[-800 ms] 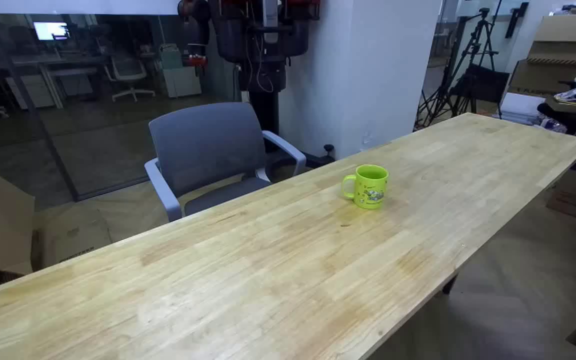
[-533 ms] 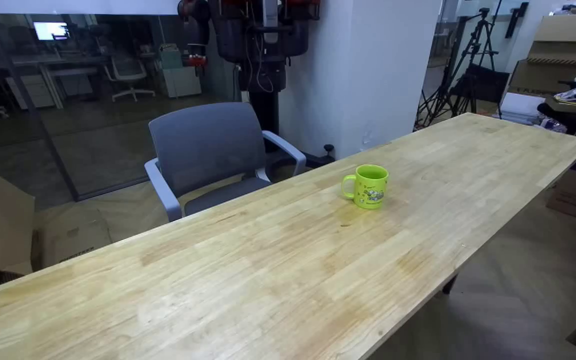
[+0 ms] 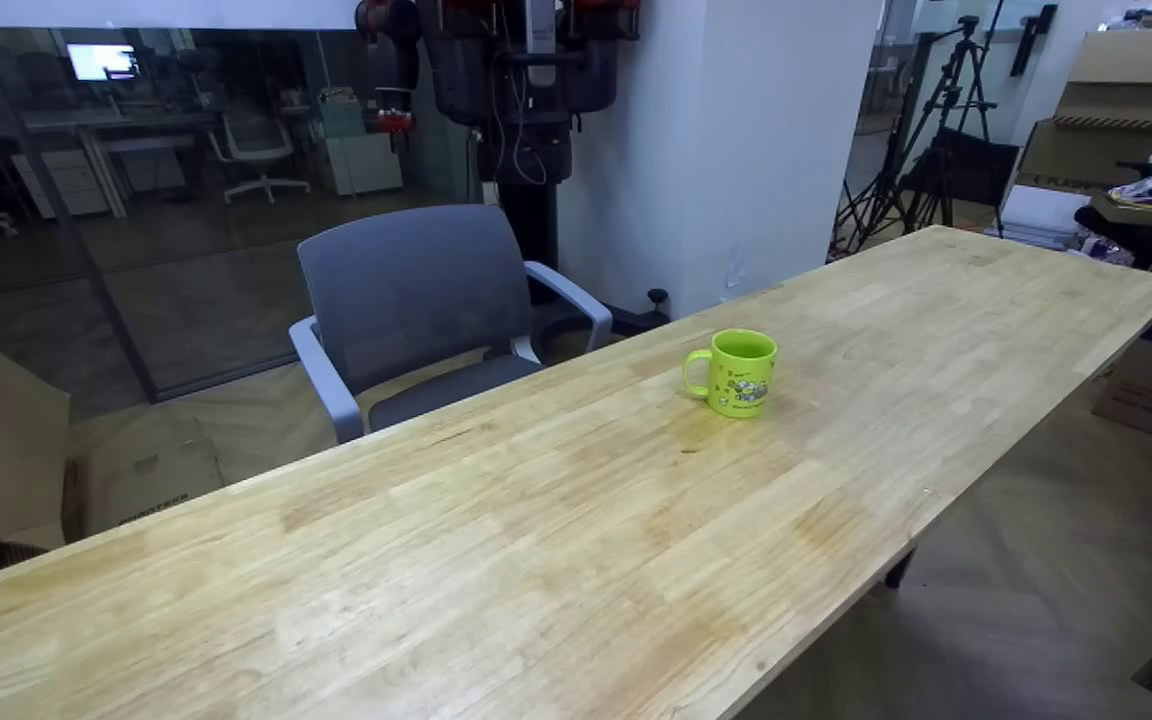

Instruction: Slide the mug backwards

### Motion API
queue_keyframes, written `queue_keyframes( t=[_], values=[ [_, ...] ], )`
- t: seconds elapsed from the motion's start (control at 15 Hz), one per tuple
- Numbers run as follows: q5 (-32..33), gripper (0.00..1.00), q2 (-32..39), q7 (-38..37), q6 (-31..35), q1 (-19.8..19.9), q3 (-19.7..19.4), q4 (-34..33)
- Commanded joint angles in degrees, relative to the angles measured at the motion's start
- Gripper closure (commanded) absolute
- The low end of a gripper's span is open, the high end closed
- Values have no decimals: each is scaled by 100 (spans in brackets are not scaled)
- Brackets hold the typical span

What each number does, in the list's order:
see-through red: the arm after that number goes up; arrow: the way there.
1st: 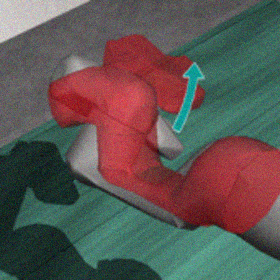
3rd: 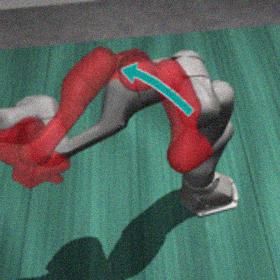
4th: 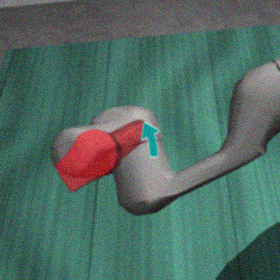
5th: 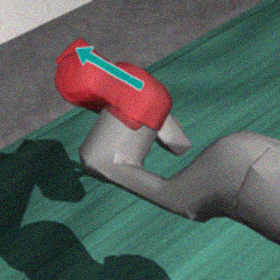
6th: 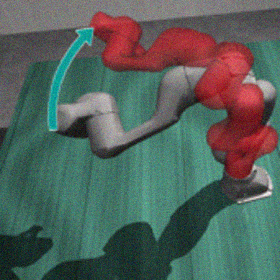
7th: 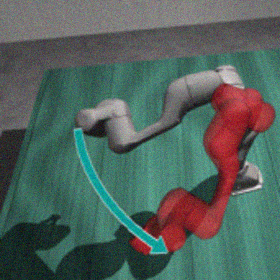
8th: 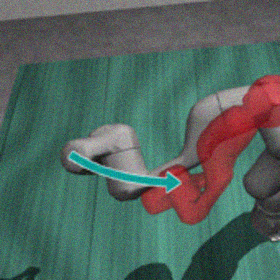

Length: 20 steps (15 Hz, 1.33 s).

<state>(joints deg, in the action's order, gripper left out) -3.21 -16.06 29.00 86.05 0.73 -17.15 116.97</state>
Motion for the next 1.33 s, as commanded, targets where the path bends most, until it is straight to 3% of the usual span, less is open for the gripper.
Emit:
queue_keyframes(
  t=[0.0, 0.27, 0.53, 0.67, 1.07, 1.27],
  values=[
    [-38, 0, 23, 42, -19, 187, 160, -17],
    [22, 0, -71, -114, 1535, 316, 285, 207],
    [80, 0, 358, 95, 3442, 387, 255, 302],
    [175, 0, 734, 295, 3989, 394, 261, 289],
    [-5, 0, 2002, 1225, 4508, 481, 430, 28],
    [174, 0, 2313, 1162, 4473, 605, 608, -111]
  ],
)
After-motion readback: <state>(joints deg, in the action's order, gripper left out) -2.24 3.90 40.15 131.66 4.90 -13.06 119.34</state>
